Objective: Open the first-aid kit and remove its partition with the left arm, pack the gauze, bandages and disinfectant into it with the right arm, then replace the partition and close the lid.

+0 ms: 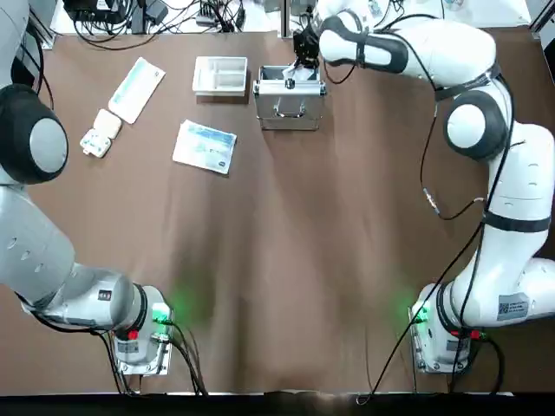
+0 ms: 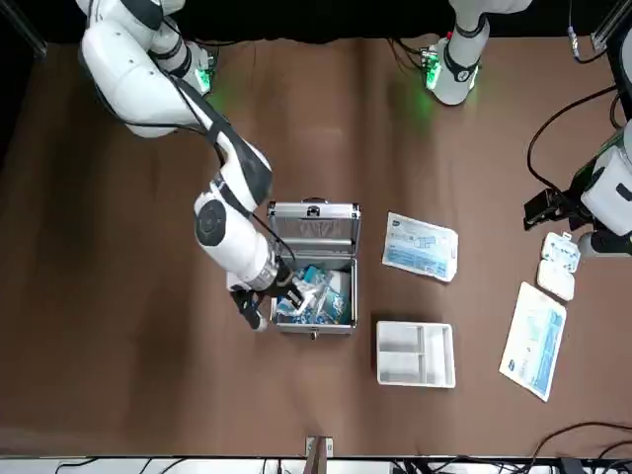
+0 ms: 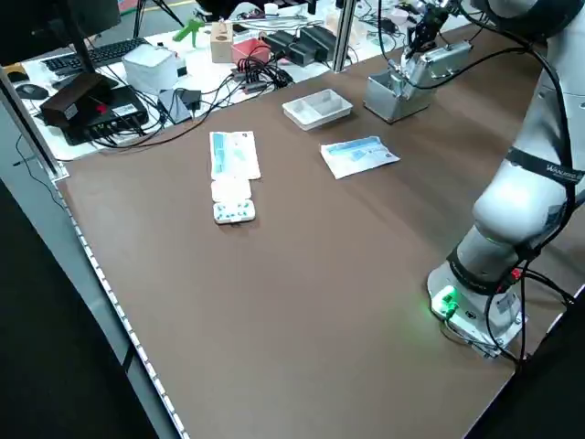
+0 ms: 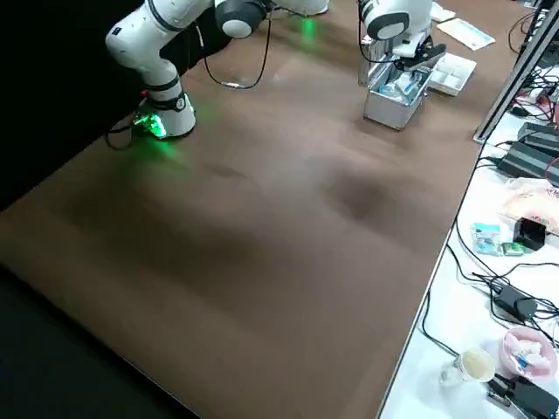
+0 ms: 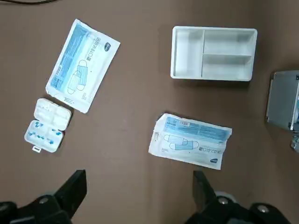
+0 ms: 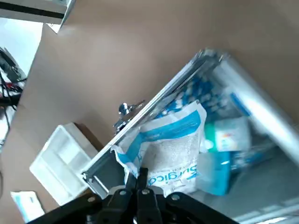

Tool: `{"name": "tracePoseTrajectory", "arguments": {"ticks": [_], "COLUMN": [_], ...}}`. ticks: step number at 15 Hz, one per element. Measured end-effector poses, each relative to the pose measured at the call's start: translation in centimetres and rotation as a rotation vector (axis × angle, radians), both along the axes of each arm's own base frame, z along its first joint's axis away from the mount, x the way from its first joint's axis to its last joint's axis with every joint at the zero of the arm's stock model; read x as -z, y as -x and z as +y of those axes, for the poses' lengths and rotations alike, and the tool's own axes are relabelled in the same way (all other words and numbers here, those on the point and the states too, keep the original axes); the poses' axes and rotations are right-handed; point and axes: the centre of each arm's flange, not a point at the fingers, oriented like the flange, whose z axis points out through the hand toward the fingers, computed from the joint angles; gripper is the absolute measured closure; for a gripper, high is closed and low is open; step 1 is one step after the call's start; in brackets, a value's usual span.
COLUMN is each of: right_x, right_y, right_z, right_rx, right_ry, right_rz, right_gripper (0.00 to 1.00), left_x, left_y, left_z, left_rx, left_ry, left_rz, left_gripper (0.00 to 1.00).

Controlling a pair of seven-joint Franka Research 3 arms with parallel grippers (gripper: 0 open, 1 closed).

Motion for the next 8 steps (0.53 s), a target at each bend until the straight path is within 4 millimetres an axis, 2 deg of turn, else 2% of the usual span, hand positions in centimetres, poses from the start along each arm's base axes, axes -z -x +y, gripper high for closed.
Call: {"name": "tracePoseTrajectory", "arguments": {"ticks": [4, 8], "right_x": [2.9, 5.1], "right_y": [1.1, 2.9], "right_z": [3.2, 5.7], "right_rx": [0.12, 0.141], "right_ry": [-0.045, -0.031], "right_rz": [-0.022, 0.001], "right_gripper": [0.99, 0.99], "left_x": [0.4, 0.8], "left_y": [-0.1, -0.3], "left_z": [-0.1, -0.4], "left_rx": [0.002, 0.007], "left_ry": [-0.001, -0.001], "left_rz": [0.007, 0.013], "left_gripper": [0.0, 0.0]}}
